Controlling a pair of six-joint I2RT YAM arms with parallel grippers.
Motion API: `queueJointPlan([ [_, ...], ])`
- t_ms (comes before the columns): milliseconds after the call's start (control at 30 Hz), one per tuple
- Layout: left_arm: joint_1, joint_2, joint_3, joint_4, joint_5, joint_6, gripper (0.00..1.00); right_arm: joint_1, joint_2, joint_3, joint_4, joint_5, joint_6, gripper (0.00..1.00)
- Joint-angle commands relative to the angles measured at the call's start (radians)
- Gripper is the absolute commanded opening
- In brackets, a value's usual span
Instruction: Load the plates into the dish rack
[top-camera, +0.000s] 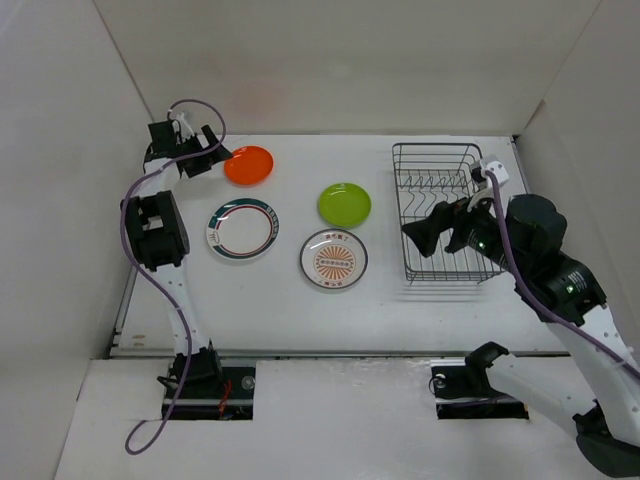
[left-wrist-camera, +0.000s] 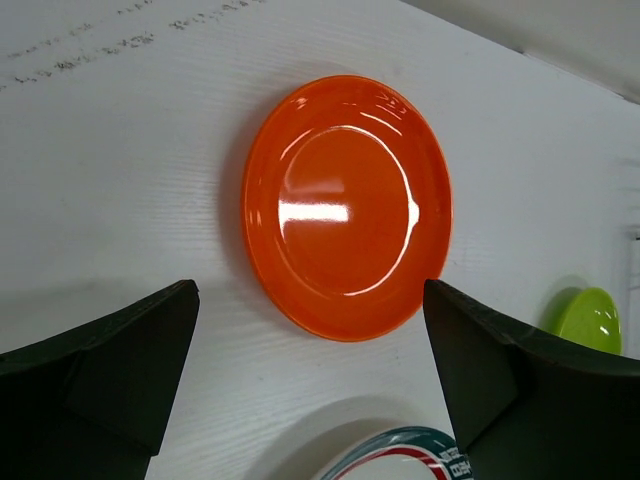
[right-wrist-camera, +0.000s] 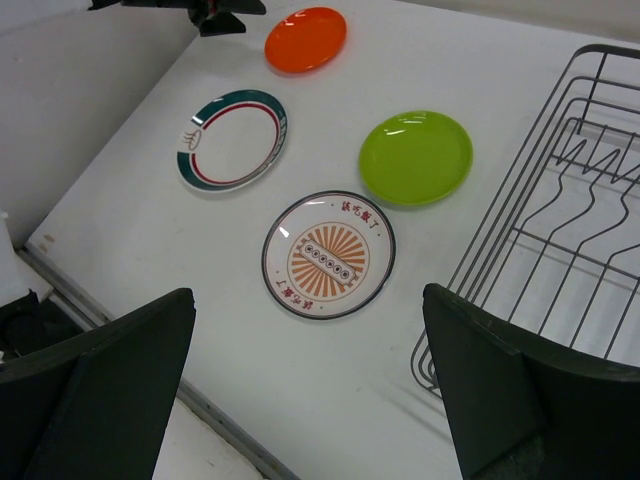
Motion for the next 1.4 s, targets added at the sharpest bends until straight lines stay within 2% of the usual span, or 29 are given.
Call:
queueJointPlan([
  [0, -0.001, 0.044, 0.077, 0.030, 0.000, -0.024, 0.93, 0.022, 0.021, 0.045, 0.040, 0.049, 0.012, 1.00],
  [200, -0.020, 0.106, 0.114, 0.004, 0.034, -0.024, 0.89, 0.051, 0.043, 0.055, 0.049, 0.069, 0.012, 1.00],
  [367, -0.029, 0.149, 0.145, 0.004, 0.046, -0.044, 0.72, 0.071, 0.043, 0.045, 0.049, 0.079, 0.012, 1.00],
  [467, -0.029, 0.158, 0.145, 0.004, 0.057, -0.053, 0.71, 0.071, 0.034, 0.031, 0.049, 0.079, 0.012, 1.00],
  [533, -0.038, 0.170, 0.154, 0.004, 0.057, -0.053, 0.66, 0.080, 0.024, 0.012, 0.049, 0.088, 0.012, 1.00],
  [633, -0.038, 0.181, 0.154, 0.013, 0.057, -0.062, 0.66, 0.080, 0.024, 0.012, 0.058, 0.097, 0.023, 1.00],
  [733, -0.038, 0.190, 0.154, 0.013, 0.057, -0.062, 0.54, 0.080, 0.024, 0.012, 0.058, 0.097, 0.023, 1.00],
  [800, -0.038, 0.190, 0.154, 0.013, 0.042, -0.062, 0.40, 0.080, 0.024, 0.002, 0.058, 0.097, 0.023, 1.00],
  [867, -0.038, 0.190, 0.154, 0.013, 0.031, -0.062, 0.31, 0.080, 0.024, 0.002, 0.058, 0.097, 0.023, 1.00],
  [933, -0.038, 0.201, 0.154, 0.013, 0.022, -0.071, 0.15, 0.080, 0.024, 0.002, 0.058, 0.097, 0.023, 1.00],
  [1033, -0.038, 0.201, 0.154, 0.025, 0.022, -0.094, 0.00, 0.080, 0.024, -0.008, 0.058, 0.086, 0.032, 1.00],
  [1300, -0.038, 0.192, 0.154, 0.091, 0.106, -0.189, 0.00, 0.090, 0.024, -0.045, 0.067, 0.086, 0.052, 1.00],
  [1367, -0.038, 0.183, 0.154, 0.101, 0.119, -0.189, 0.16, 0.090, 0.024, -0.054, 0.067, 0.086, 0.052, 1.00],
])
